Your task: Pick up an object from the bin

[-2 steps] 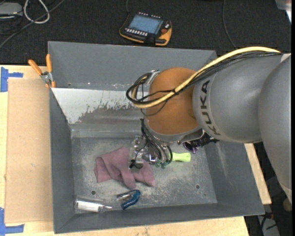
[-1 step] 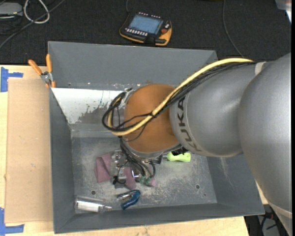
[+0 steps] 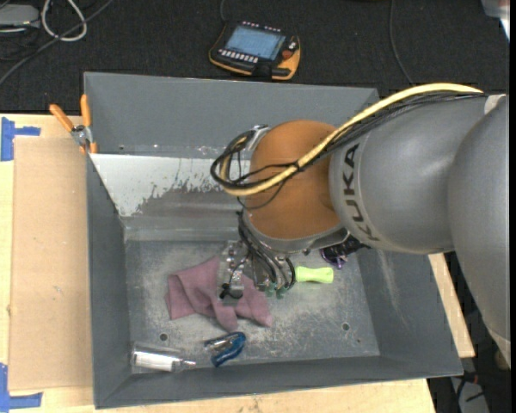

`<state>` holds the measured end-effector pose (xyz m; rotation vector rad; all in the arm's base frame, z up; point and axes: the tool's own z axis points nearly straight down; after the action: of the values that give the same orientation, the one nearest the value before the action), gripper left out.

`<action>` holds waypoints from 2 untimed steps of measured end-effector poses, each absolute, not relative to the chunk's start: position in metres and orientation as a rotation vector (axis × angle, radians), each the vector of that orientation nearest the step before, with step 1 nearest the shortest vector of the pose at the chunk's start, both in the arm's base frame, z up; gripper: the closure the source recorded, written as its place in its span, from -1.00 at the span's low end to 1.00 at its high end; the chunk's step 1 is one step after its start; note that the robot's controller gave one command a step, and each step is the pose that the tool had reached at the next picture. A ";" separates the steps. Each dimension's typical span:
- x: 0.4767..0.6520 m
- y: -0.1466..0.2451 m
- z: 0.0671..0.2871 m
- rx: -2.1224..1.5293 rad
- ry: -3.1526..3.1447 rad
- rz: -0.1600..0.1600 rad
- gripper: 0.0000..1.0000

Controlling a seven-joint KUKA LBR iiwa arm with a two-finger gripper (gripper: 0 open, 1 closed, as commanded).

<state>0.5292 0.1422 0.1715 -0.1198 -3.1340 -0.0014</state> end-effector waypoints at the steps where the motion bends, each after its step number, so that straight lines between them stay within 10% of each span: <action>1: 0.525 0.196 0.129 0.379 -3.110 -0.005 1.00; 2: 0.522 0.205 0.120 0.358 -3.112 -0.012 1.00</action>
Offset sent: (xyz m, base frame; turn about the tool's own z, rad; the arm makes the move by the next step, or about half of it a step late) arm -0.0044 -0.0278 -0.0590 0.1451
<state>0.5219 0.2053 0.1197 0.3585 -3.1122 -0.0118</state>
